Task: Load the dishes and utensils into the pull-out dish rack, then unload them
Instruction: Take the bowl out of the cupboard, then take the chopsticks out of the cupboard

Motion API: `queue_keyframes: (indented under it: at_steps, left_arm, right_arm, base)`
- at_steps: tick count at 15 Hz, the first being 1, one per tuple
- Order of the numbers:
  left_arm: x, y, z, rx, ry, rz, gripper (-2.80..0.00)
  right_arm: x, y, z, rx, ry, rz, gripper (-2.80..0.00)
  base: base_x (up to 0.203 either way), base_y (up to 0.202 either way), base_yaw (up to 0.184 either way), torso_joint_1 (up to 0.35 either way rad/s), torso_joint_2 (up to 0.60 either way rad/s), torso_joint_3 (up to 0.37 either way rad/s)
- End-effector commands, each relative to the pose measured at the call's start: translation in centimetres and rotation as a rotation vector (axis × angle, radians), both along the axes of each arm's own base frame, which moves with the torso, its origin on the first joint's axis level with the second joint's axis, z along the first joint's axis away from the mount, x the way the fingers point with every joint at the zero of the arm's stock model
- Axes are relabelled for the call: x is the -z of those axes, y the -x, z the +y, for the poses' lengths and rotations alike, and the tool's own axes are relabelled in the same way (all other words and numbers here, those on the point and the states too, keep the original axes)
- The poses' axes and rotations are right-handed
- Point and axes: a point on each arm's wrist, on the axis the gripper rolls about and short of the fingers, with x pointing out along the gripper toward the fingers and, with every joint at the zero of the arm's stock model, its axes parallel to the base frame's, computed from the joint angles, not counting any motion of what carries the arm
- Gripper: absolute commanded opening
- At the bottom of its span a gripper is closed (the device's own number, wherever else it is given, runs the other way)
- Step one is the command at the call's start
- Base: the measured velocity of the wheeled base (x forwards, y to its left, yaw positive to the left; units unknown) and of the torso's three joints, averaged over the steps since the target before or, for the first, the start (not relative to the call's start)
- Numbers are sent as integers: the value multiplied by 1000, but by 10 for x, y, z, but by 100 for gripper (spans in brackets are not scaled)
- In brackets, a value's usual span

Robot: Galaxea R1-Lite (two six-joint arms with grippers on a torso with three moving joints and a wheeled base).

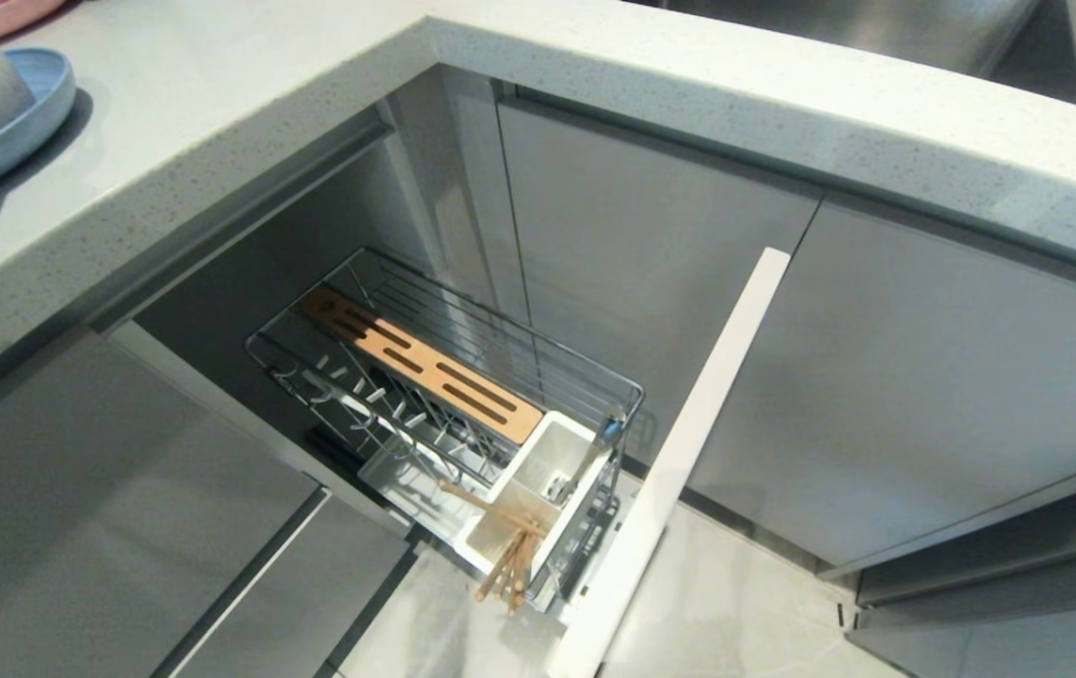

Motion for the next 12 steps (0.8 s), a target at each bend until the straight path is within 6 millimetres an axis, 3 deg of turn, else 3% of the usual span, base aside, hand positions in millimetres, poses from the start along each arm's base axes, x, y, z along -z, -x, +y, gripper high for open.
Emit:
queue_keyframes:
  at_steps: [1,2,5,12]
  left_arm:
    - [-6,26,0,1,19,-69,-107]
    - [-10,36,0,5,34,-123,-280]
    - [-24,56,0,28,117,-332,-280]
    - [-35,76,-9,293,363,-446,-280]
  right_arm:
    - [0,0,0,-1,0,-3,-280]
    - [0,0,0,1,0,-3,-280]
    - [1,0,0,1,0,-3,-280]
    - [1,0,0,0,0,-3,-280]
  base:
    - [0,0,0,0,0,0]
    - [0,0,0,0,0,0]
    - [0,0,0,0,0,0]
    - [0,0,0,0,0,0]
